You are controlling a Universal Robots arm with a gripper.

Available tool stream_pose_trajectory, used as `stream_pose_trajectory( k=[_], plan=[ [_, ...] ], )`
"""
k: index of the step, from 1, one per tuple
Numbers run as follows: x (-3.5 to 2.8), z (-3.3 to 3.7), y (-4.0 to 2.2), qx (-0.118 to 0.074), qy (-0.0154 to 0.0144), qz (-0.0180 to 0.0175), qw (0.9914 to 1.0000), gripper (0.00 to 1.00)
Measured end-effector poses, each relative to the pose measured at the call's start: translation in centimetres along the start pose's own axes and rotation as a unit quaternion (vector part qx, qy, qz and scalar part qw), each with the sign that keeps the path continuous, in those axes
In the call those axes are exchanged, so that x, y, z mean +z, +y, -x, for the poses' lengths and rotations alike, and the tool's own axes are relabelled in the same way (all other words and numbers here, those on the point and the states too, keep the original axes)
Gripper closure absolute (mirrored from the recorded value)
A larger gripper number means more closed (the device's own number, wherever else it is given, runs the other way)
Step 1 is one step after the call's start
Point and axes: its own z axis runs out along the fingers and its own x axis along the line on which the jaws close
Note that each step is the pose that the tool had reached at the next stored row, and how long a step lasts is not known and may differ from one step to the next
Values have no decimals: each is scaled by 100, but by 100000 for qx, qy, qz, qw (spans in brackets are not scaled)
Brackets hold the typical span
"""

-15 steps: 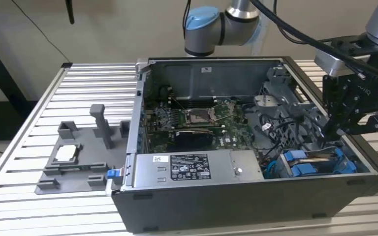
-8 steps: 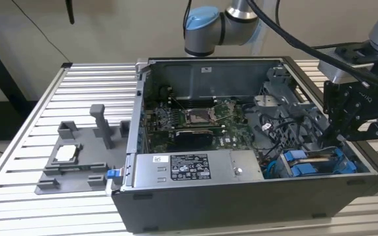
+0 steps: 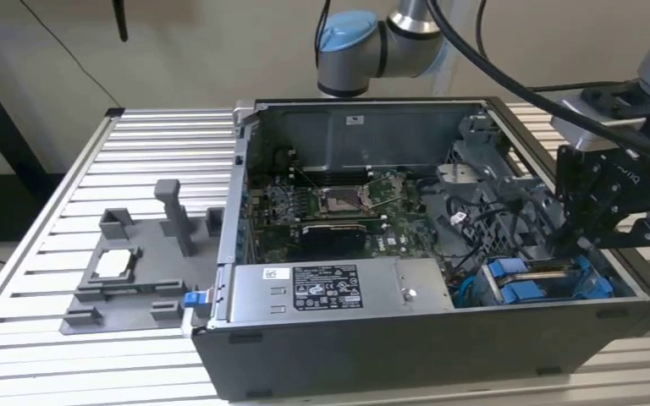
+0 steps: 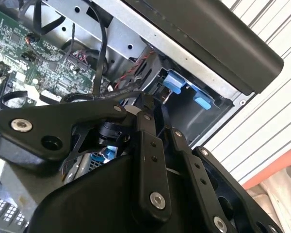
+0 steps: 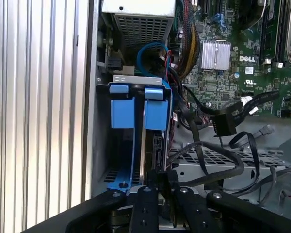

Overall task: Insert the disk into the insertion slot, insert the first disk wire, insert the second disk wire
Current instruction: 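Insert the first disk wire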

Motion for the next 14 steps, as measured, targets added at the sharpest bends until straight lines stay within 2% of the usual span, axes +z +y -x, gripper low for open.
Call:
stream_pose_trajectory(
  k=[5, 8, 14],
  plan=[
    [74, -3, -2, 317, -17, 34, 99999, 81],
    [91, -4, -7, 438, -43, 28, 99999, 81],
    [133, -4, -10, 460, -371, 12, 99998, 81]
  ],
)
